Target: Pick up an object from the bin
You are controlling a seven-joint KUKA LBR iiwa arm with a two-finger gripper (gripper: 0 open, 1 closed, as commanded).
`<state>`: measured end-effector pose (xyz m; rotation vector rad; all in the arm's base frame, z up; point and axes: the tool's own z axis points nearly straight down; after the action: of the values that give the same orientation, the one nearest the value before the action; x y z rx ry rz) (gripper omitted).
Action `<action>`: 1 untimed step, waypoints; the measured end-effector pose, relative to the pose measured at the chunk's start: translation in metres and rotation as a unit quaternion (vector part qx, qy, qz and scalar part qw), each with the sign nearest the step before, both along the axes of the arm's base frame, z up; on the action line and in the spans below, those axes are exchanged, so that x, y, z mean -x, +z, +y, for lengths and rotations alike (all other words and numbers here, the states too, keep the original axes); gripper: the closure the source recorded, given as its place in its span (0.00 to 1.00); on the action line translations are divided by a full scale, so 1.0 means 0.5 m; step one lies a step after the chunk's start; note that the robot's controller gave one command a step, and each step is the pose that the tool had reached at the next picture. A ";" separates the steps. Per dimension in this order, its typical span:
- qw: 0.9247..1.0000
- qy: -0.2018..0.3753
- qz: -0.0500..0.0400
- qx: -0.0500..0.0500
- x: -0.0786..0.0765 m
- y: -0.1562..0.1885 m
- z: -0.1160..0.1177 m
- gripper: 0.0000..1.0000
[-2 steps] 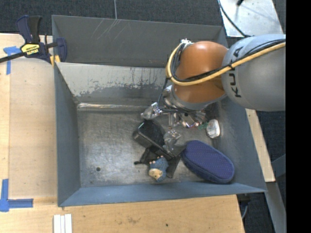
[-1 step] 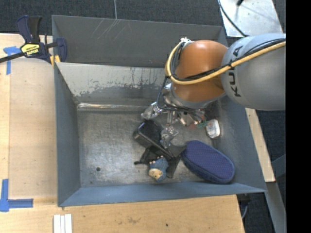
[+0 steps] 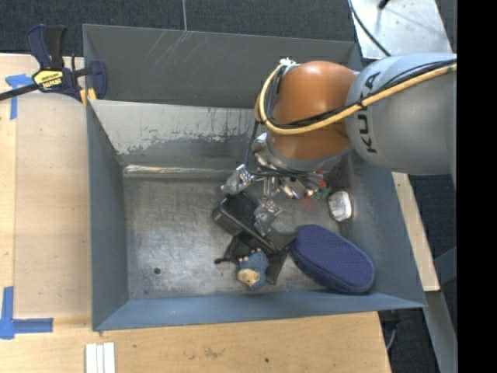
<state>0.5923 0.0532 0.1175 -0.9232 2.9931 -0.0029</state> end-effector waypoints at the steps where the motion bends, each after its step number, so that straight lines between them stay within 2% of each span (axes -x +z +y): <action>1: 1.000 0.027 -0.001 0.001 -0.001 0.000 0.000 1.00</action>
Offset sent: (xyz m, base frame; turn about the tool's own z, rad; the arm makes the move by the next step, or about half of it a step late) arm 0.0353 -0.0010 -0.0475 -0.4058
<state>0.5930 0.0533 0.1175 -1.0035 2.9655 -0.0068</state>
